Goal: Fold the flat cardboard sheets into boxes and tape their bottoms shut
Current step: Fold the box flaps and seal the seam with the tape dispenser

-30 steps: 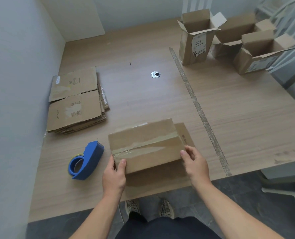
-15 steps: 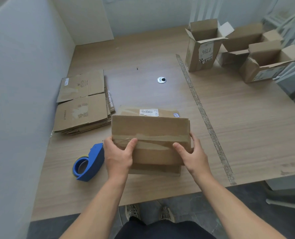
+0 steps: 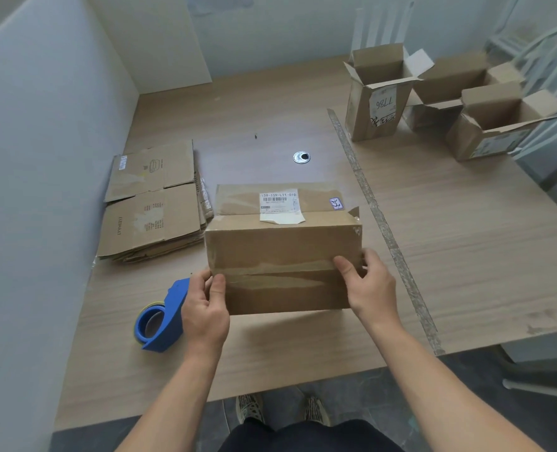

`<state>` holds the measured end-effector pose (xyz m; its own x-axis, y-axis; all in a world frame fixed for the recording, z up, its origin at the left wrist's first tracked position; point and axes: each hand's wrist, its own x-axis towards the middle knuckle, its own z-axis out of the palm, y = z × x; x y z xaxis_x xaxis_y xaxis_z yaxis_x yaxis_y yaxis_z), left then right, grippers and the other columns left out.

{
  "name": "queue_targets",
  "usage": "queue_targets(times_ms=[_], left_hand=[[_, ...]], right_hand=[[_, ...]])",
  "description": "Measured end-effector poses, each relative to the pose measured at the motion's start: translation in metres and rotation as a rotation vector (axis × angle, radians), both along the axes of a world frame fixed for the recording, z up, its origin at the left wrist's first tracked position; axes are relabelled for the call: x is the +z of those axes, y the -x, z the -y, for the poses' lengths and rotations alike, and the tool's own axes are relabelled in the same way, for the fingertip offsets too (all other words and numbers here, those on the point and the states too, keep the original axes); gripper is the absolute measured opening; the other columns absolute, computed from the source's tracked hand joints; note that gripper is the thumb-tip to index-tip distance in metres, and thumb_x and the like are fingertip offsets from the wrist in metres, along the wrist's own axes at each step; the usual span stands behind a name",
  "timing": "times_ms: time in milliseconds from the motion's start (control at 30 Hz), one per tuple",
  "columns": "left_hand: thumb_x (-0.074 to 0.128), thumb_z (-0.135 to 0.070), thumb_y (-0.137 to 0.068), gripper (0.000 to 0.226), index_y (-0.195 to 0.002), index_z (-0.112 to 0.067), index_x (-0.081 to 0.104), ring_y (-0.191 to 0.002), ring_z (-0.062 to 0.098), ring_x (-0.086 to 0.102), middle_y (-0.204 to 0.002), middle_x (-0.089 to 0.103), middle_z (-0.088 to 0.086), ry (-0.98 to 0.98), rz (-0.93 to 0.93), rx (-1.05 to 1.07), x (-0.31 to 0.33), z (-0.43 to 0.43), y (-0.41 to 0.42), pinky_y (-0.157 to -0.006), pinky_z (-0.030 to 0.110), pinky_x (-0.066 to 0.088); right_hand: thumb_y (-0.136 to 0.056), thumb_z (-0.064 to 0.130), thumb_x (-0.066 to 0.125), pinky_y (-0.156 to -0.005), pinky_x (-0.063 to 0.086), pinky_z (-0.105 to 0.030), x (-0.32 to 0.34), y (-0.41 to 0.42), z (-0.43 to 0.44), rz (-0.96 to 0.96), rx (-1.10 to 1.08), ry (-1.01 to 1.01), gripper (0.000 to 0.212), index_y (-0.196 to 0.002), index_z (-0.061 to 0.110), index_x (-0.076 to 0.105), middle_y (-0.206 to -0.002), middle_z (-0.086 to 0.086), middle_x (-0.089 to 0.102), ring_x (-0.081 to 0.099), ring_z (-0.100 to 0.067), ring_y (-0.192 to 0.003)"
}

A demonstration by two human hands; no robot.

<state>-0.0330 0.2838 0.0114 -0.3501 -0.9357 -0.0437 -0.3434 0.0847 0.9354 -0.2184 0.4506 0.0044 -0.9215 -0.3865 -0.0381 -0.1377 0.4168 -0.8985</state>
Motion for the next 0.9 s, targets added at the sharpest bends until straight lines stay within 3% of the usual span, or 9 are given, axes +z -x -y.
queue_targets(times_ms=[67, 133, 233, 333, 433, 533, 667, 767, 900], left_hand=[[0.054, -0.047, -0.095, 0.015, -0.097, -0.034, 0.061, -0.090, 0.020, 0.063, -0.092, 0.068, -0.004, -0.058, -0.042, -0.013, 0.001, 0.007, -0.003, -0.089, 0.050, 0.053], [0.053, -0.060, -0.088, 0.031, -0.106, -0.036, 0.060, -0.101, 0.026, 0.064, -0.106, 0.067, 0.002, -0.191, -0.109, -0.025, 0.007, 0.012, -0.003, -0.090, 0.053, 0.053], [0.043, -0.056, -0.099, 0.037, -0.120, -0.030, 0.059, -0.106, 0.026, 0.064, -0.117, 0.065, 0.001, -0.370, -0.216, 0.000, 0.016, 0.019, -0.002, -0.089, 0.048, 0.051], [0.038, -0.062, -0.098, 0.047, -0.118, -0.030, 0.066, -0.104, 0.025, 0.064, -0.114, 0.069, -0.003, -0.435, -0.207, -0.002, 0.018, 0.026, 0.000, -0.093, 0.046, 0.046], [0.042, -0.054, -0.101, 0.030, -0.111, -0.035, 0.064, -0.101, 0.020, 0.062, -0.110, 0.068, -0.009, -0.400, -0.189, 0.009, 0.014, 0.028, 0.006, -0.090, 0.042, 0.047], [0.049, -0.039, -0.102, 0.018, -0.095, -0.031, 0.062, -0.093, 0.019, 0.059, -0.091, 0.068, -0.013, -0.377, -0.218, 0.023, 0.010, 0.023, 0.013, -0.082, 0.038, 0.047], [0.055, -0.055, -0.086, 0.030, -0.103, -0.034, 0.065, -0.111, 0.023, 0.061, -0.109, 0.070, -0.006, -0.381, -0.284, 0.031, 0.018, 0.014, 0.020, -0.098, 0.044, 0.046], [0.053, -0.054, -0.090, 0.027, -0.099, -0.031, 0.063, -0.102, 0.019, 0.061, -0.102, 0.068, -0.007, -0.344, -0.354, 0.016, 0.024, 0.012, 0.017, -0.094, 0.044, 0.046], [0.052, -0.065, -0.084, 0.039, -0.096, -0.027, 0.053, -0.097, 0.019, 0.053, -0.103, 0.057, 0.002, -0.297, -0.387, -0.048, 0.034, 0.019, 0.012, -0.084, 0.039, 0.043]], right_hand=[[-0.093, 0.037, 0.065, -0.069, 0.035, -0.021, 0.000, 0.004, -0.003, -0.082, 0.019, -0.011, 0.025, -0.105, 0.016, 0.069, -0.090, 0.002, 0.065, 0.058, -0.020, -0.087], [-0.094, 0.034, 0.063, -0.073, 0.038, -0.020, 0.000, 0.008, -0.005, -0.085, 0.060, -0.026, 0.028, -0.117, 0.019, 0.070, -0.096, 0.004, 0.065, 0.059, -0.015, -0.092], [-0.095, 0.033, 0.063, -0.089, 0.047, -0.022, 0.002, 0.011, -0.009, 0.073, 0.143, 0.058, 0.035, -0.130, 0.031, 0.063, -0.114, 0.010, 0.067, 0.061, -0.004, -0.105], [-0.098, 0.038, 0.056, -0.096, 0.045, -0.020, 0.018, 0.015, -0.009, 0.214, 0.118, 0.130, 0.031, -0.126, 0.027, 0.064, -0.118, 0.015, 0.066, 0.059, 0.006, -0.107], [-0.099, 0.034, 0.056, -0.078, 0.040, -0.022, 0.029, 0.017, -0.004, 0.038, 0.073, -0.002, 0.027, -0.110, 0.017, 0.074, -0.095, 0.010, 0.069, 0.060, -0.010, -0.094], [-0.098, 0.021, 0.058, -0.063, 0.026, -0.023, 0.026, 0.015, 0.005, -0.083, -0.013, -0.084, 0.024, -0.085, 0.006, 0.072, -0.066, 0.013, 0.052, 0.049, -0.020, -0.075], [-0.099, 0.026, 0.055, -0.066, 0.028, -0.027, 0.027, 0.015, 0.009, -0.031, -0.127, -0.084, 0.025, -0.093, 0.009, 0.071, -0.079, -0.001, 0.062, 0.055, -0.025, -0.082], [-0.098, 0.032, 0.058, -0.076, 0.041, -0.032, 0.032, 0.016, 0.003, -0.004, -0.090, -0.043, 0.022, -0.096, 0.015, 0.072, -0.088, 0.001, 0.067, 0.060, -0.021, -0.090], [-0.086, 0.064, 0.054, -0.081, 0.056, -0.042, 0.049, 0.019, -0.003, 0.381, 0.024, 0.309, 0.046, -0.096, 0.021, 0.068, -0.093, -0.005, 0.073, 0.070, -0.023, -0.088]])
